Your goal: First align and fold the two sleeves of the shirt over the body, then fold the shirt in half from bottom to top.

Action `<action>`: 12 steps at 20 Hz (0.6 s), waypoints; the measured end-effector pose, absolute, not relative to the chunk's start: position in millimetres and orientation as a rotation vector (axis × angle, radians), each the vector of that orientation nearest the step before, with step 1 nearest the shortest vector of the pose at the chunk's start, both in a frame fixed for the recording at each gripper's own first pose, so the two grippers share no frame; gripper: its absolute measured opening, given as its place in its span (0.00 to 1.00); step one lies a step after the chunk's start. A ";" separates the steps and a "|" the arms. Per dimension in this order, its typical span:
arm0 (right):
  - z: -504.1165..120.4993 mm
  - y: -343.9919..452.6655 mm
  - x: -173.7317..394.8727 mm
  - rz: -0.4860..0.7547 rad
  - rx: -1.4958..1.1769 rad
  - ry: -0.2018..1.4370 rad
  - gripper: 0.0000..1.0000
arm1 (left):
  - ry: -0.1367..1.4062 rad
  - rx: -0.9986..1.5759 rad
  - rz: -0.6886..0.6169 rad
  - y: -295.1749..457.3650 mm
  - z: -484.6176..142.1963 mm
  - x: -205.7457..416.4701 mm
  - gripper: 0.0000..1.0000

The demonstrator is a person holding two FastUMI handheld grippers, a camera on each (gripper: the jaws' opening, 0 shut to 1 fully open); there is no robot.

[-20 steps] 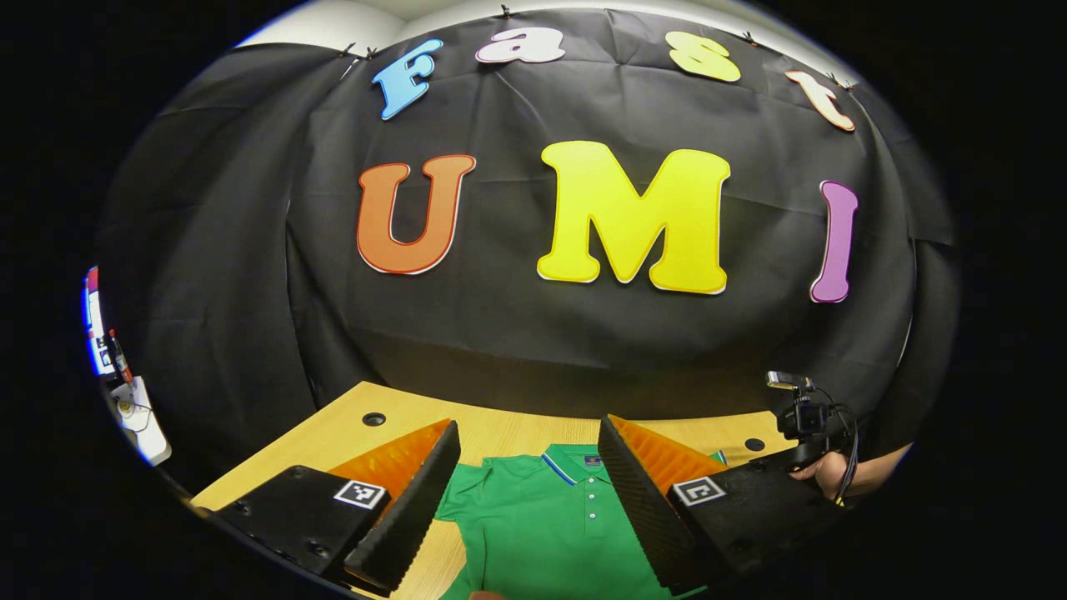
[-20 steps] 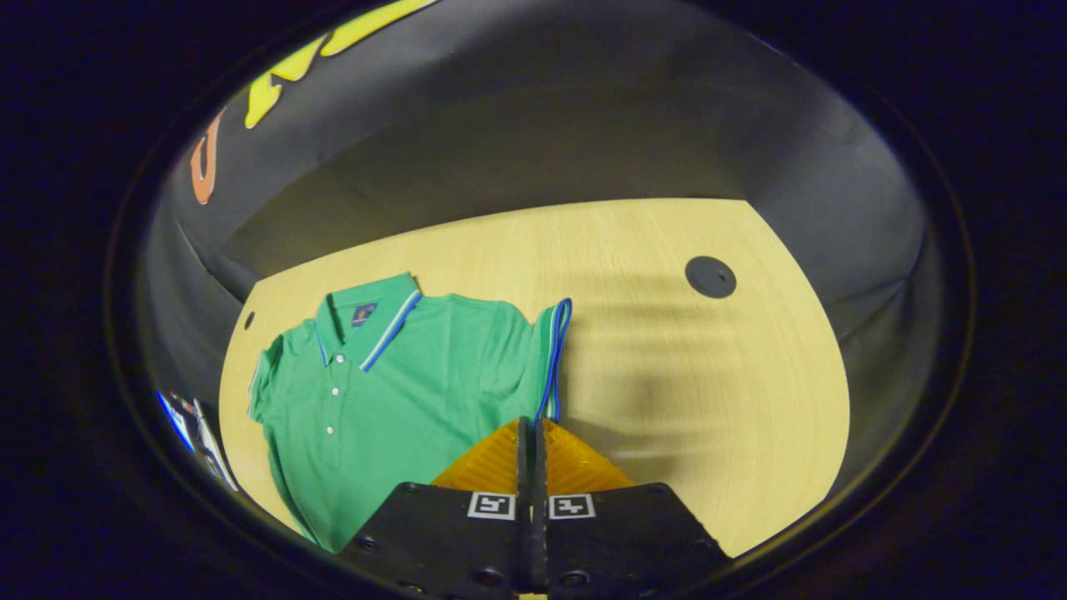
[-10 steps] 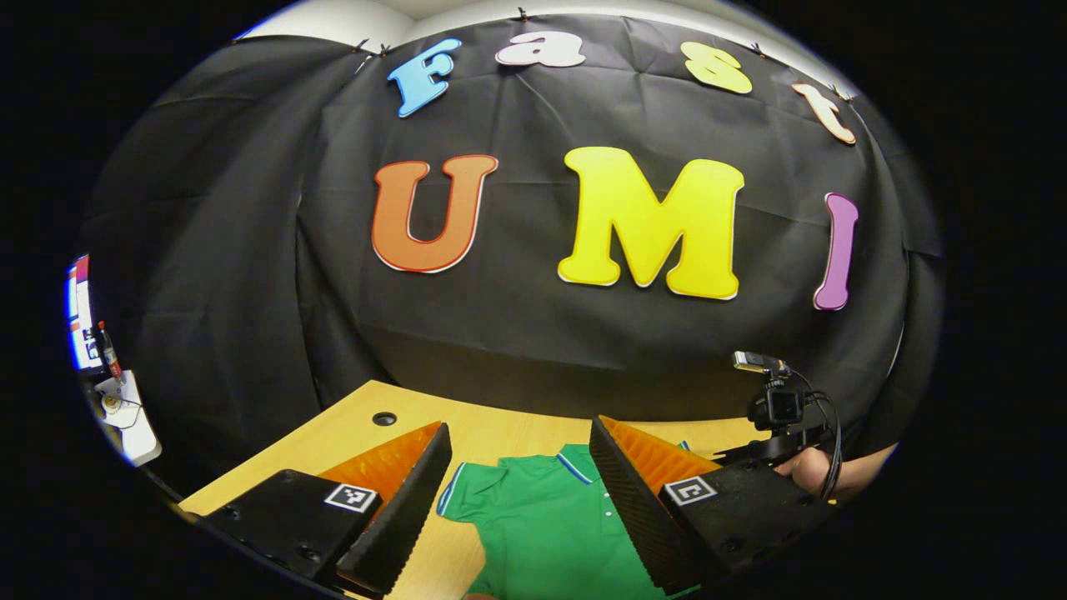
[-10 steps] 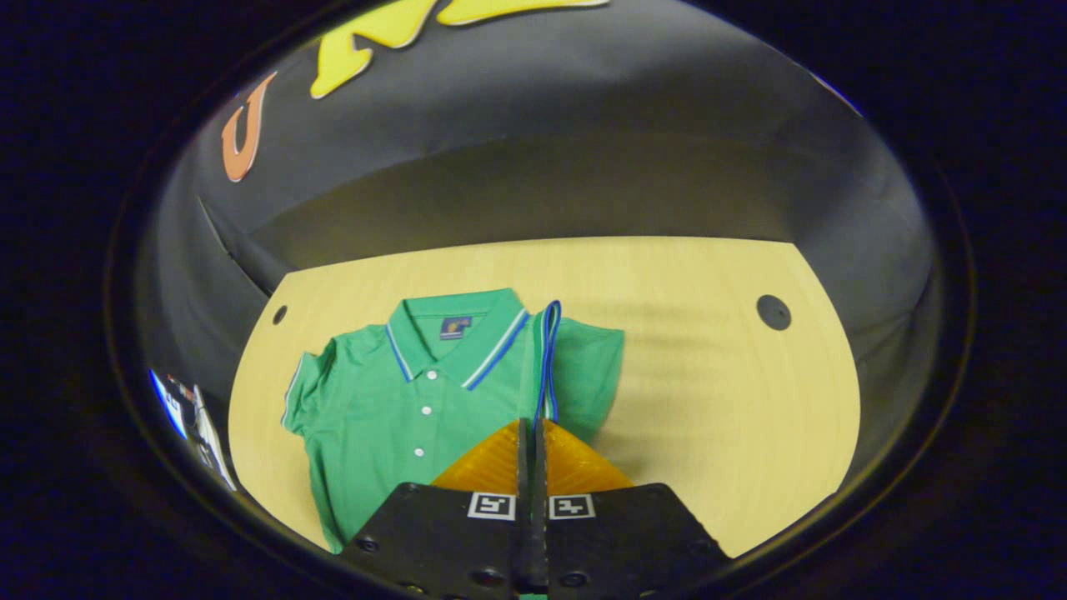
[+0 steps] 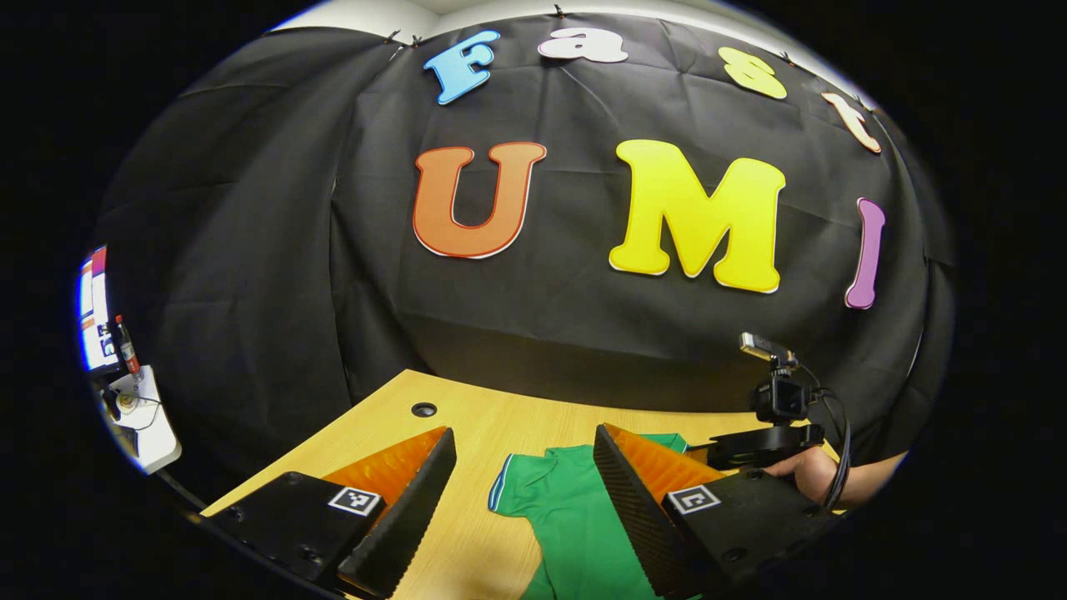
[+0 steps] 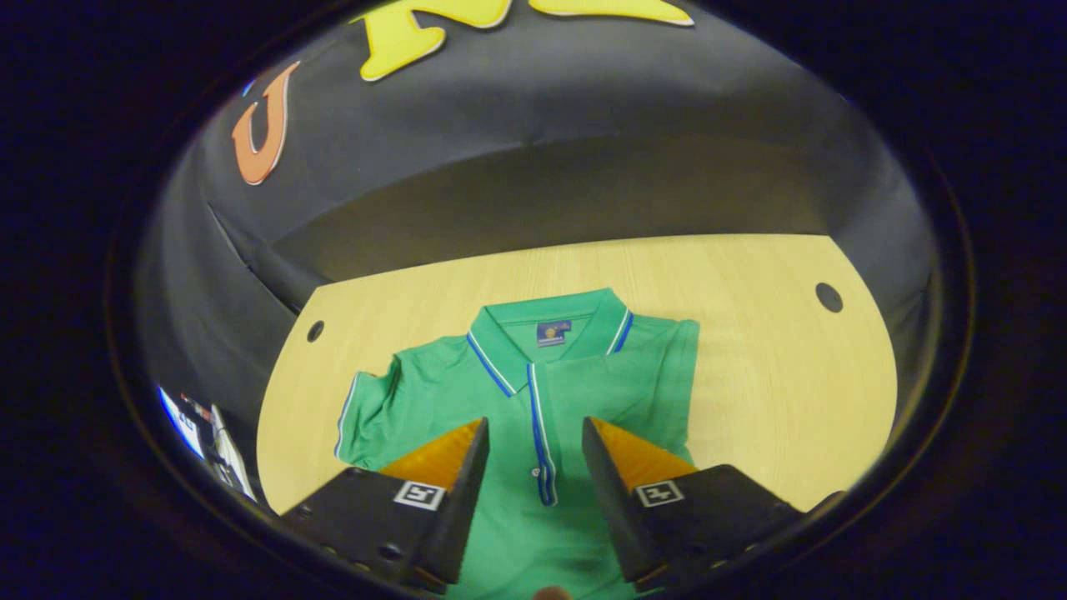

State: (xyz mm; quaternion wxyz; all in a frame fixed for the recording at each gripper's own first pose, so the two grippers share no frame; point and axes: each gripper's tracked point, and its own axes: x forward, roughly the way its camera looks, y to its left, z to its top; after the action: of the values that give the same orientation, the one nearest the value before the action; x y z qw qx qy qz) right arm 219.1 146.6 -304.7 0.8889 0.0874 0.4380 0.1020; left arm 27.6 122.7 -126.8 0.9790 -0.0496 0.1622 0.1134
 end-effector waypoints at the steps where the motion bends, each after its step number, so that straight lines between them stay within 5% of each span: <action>1: -300.6 142.4 216.4 0.194 0.168 0.891 0.80 | 0.332 -0.100 0.220 125.1 -129.5 28.0 1.00; 3: -288.3 138.6 208.1 0.172 0.157 0.858 0.97 | 0.342 -0.091 0.178 128.1 -139.3 36.3 1.00; 12: -202.7 102.0 124.4 0.219 0.065 0.707 0.96 | 0.590 -0.122 0.021 151.1 -252.8 83.5 1.00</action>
State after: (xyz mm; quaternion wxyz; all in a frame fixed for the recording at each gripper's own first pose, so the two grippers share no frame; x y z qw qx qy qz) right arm 124.4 102.0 -202.7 0.9319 0.0319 0.3452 0.1071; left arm 83.5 151.1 -252.8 0.9550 -0.0600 0.2904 0.0104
